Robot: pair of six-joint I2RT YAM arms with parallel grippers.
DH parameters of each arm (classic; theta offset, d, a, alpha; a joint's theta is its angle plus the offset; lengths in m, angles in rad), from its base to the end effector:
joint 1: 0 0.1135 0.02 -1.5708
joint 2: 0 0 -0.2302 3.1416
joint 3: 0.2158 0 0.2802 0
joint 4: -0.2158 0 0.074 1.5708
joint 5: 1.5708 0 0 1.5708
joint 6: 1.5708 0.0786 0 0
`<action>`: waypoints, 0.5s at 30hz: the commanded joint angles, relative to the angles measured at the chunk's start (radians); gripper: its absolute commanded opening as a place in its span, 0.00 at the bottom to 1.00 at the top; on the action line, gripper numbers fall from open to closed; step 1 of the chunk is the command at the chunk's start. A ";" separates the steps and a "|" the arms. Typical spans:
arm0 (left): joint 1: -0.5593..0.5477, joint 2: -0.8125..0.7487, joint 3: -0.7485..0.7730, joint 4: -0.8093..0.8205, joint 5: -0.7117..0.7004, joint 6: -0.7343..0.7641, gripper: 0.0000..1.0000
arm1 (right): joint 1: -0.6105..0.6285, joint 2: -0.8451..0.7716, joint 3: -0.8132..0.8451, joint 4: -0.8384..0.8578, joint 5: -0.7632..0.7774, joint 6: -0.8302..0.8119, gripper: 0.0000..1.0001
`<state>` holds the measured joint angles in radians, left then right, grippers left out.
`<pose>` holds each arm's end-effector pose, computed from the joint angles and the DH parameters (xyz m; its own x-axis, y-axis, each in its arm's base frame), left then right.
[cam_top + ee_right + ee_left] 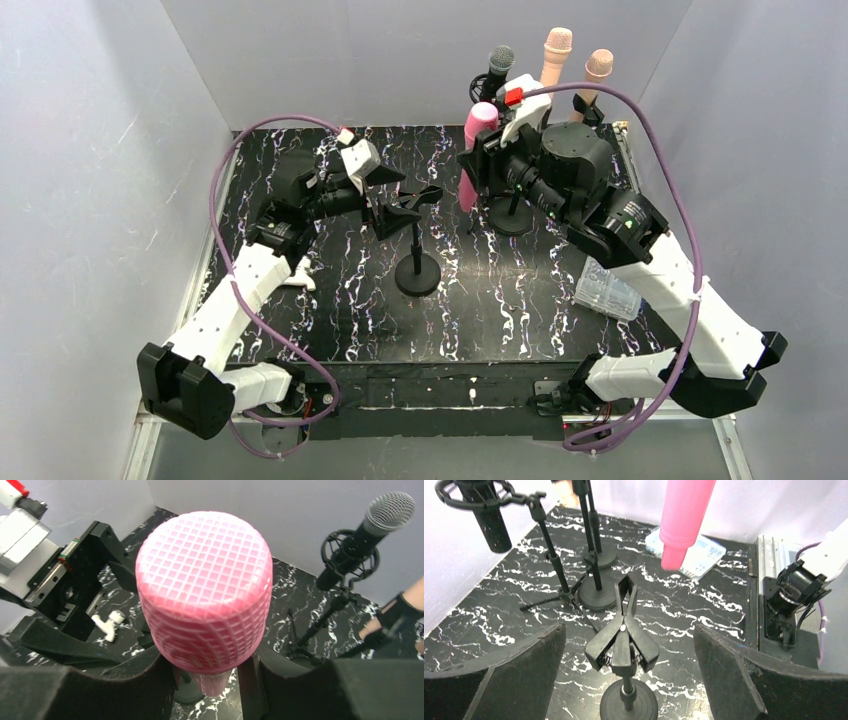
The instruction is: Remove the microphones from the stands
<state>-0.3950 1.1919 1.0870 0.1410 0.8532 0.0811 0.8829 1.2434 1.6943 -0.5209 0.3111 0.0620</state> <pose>0.2900 -0.1851 0.3629 0.1100 0.0119 -0.9939 0.9422 0.3173 0.1081 0.2184 0.2278 0.4943 -0.0779 -0.0019 -0.9970 -0.5378 0.8421 0.0404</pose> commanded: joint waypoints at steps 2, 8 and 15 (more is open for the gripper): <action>-0.002 -0.064 0.117 -0.046 0.021 -0.054 0.98 | -0.003 0.035 0.137 0.005 -0.162 0.052 0.21; -0.002 -0.032 0.281 -0.207 0.063 -0.176 0.98 | -0.002 0.121 0.206 0.074 -0.342 0.142 0.21; 0.008 -0.030 0.311 -0.149 0.111 -0.310 0.98 | -0.002 0.205 0.270 0.123 -0.446 0.177 0.21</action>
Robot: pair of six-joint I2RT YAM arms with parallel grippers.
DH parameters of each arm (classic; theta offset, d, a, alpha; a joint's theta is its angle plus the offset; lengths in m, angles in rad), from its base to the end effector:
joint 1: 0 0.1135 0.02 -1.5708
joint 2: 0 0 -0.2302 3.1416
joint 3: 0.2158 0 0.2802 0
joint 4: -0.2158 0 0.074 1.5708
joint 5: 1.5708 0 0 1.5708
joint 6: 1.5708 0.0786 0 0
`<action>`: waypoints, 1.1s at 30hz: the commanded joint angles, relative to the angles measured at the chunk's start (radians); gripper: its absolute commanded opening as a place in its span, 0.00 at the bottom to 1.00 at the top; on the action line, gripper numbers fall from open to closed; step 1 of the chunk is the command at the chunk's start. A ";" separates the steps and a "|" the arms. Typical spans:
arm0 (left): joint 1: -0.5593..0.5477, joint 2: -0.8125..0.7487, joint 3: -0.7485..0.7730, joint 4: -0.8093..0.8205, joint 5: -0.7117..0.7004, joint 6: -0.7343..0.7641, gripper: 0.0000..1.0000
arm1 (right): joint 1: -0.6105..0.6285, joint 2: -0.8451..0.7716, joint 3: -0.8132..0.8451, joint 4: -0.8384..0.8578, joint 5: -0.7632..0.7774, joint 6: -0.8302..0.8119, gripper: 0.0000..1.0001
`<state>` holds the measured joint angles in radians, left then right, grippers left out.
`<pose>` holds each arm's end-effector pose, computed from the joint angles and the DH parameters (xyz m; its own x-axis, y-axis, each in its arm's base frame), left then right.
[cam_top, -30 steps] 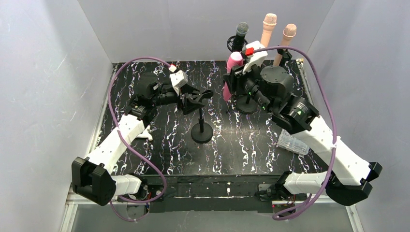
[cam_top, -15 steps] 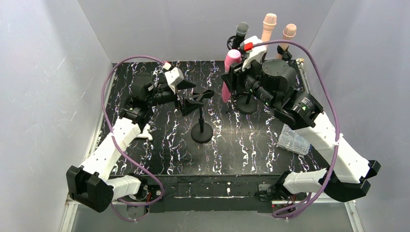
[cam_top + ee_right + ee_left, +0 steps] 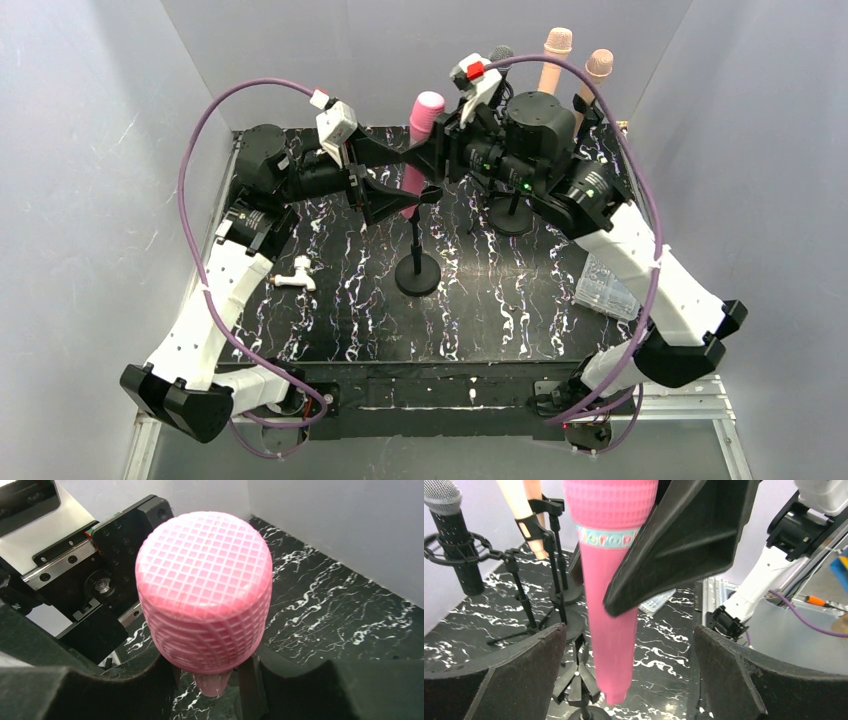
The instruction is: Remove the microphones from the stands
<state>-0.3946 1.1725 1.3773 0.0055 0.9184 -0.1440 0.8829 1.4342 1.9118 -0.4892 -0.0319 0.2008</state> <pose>0.2580 -0.1751 0.4655 0.0543 -0.1170 -0.9917 0.9686 0.2474 0.0238 0.2245 0.2772 0.5189 -0.1653 0.1129 -0.9798 -0.7750 0.5995 0.1998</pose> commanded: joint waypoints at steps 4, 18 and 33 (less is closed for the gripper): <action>0.009 0.007 0.045 -0.066 0.045 -0.068 0.87 | -0.002 0.023 0.051 0.138 -0.161 0.070 0.21; 0.014 -0.024 -0.009 0.018 0.037 -0.118 0.00 | -0.002 -0.010 0.010 0.201 -0.176 0.092 0.22; 0.019 0.081 0.173 -0.336 -0.772 -0.023 0.00 | -0.002 -0.114 -0.177 0.187 0.169 0.067 0.98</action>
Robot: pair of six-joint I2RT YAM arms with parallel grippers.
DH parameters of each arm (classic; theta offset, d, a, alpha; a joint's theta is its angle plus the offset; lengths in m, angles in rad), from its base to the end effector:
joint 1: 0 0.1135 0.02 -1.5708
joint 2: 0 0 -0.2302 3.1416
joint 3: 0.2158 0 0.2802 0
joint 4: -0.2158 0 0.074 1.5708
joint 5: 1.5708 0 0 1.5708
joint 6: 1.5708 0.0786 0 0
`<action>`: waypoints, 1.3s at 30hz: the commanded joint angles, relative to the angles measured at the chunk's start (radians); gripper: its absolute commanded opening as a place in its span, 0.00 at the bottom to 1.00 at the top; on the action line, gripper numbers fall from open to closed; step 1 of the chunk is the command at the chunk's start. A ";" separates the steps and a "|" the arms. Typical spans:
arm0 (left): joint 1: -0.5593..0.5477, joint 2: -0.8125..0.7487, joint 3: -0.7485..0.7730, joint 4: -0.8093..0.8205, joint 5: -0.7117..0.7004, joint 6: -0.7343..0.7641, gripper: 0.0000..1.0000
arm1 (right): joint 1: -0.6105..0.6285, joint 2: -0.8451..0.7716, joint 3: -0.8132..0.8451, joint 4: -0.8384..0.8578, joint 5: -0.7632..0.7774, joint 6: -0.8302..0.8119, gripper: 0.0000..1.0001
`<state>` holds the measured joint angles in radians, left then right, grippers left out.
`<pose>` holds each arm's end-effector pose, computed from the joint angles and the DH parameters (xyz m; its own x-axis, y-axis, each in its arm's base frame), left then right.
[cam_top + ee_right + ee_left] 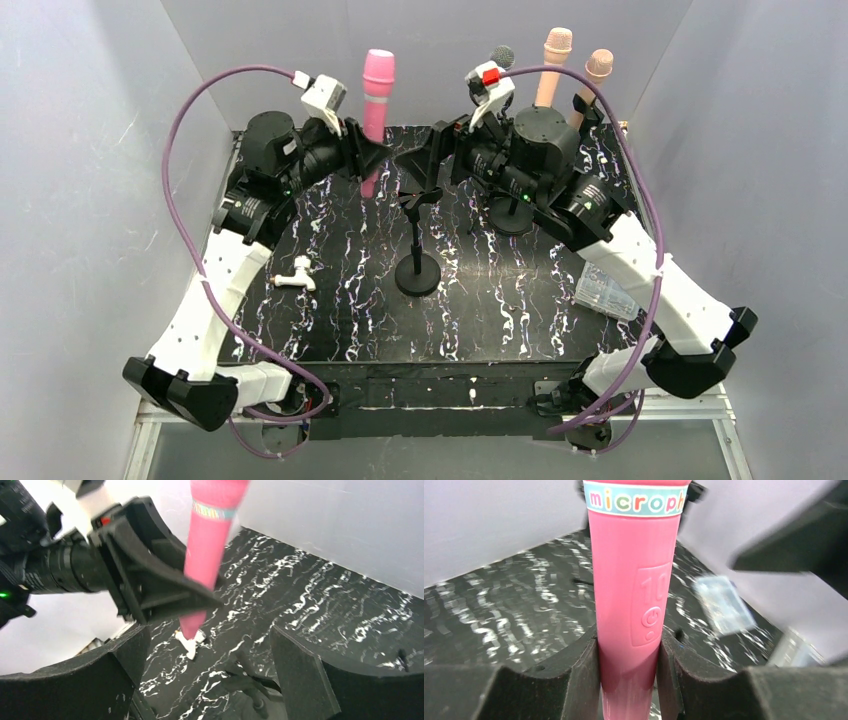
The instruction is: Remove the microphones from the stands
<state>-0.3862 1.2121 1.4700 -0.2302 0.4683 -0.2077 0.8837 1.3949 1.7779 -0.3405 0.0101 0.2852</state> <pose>0.2948 -0.1582 0.4609 -0.1304 -0.1456 -0.9807 0.7432 0.6404 -0.1939 0.2313 0.2806 0.5046 -0.1898 0.2122 -0.9586 -0.7433 0.6069 0.2815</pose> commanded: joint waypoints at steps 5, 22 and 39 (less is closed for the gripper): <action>0.016 0.173 0.098 -0.123 -0.483 0.039 0.00 | -0.003 -0.147 -0.124 0.014 0.213 -0.032 0.98; 0.133 0.626 0.104 -0.094 -0.513 0.021 0.00 | -0.014 -0.288 -0.374 -0.096 0.405 -0.064 0.98; 0.165 0.903 0.139 -0.077 -0.699 0.019 0.00 | -0.239 -0.300 -0.505 -0.070 0.223 -0.025 0.98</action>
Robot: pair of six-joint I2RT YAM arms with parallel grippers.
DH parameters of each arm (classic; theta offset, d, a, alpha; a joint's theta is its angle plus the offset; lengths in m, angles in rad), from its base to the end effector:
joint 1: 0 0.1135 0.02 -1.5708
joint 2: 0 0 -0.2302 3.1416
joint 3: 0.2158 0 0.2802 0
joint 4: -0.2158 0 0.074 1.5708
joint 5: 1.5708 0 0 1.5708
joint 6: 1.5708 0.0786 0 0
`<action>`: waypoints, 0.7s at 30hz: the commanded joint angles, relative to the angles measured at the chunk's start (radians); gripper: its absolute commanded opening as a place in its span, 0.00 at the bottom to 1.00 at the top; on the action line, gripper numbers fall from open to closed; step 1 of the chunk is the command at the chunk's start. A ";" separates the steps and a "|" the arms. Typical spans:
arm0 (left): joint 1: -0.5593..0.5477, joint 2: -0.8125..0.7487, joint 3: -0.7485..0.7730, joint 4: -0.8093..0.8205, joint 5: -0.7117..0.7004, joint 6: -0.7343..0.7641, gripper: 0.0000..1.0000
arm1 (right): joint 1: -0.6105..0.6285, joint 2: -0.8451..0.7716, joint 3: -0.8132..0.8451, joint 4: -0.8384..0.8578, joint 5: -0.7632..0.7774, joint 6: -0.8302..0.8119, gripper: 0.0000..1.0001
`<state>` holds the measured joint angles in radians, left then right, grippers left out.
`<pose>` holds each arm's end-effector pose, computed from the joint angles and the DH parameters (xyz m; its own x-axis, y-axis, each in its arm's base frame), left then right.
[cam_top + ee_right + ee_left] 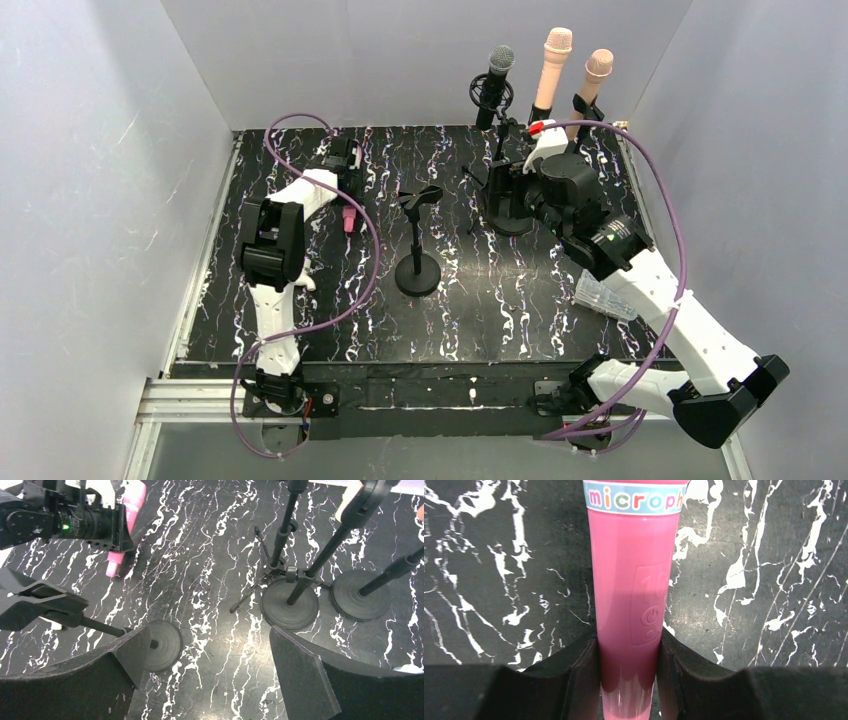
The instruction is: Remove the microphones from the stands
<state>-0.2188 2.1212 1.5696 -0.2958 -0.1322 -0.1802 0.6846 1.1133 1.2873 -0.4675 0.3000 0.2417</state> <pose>0.4957 -0.0996 0.1035 -0.7431 -0.0167 -0.6689 -0.0032 0.9998 -0.0214 0.2628 0.1845 0.3834 -0.3097 0.0423 -0.9499 -0.3201 0.9360 0.1461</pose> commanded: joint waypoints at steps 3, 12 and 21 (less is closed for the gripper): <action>-0.002 0.017 0.061 -0.045 -0.136 -0.018 0.00 | -0.061 -0.016 -0.026 0.066 -0.096 0.029 0.98; -0.005 0.095 0.160 -0.166 -0.141 -0.050 0.29 | -0.079 -0.009 -0.019 0.084 -0.139 0.046 0.98; -0.005 0.125 0.181 -0.200 -0.125 -0.077 0.49 | -0.080 -0.013 -0.021 0.087 -0.161 0.058 0.98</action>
<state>-0.2195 2.2196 1.7355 -0.4278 -0.2516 -0.2348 0.6086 1.1137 1.2594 -0.4374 0.1604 0.2886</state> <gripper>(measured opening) 0.471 0.982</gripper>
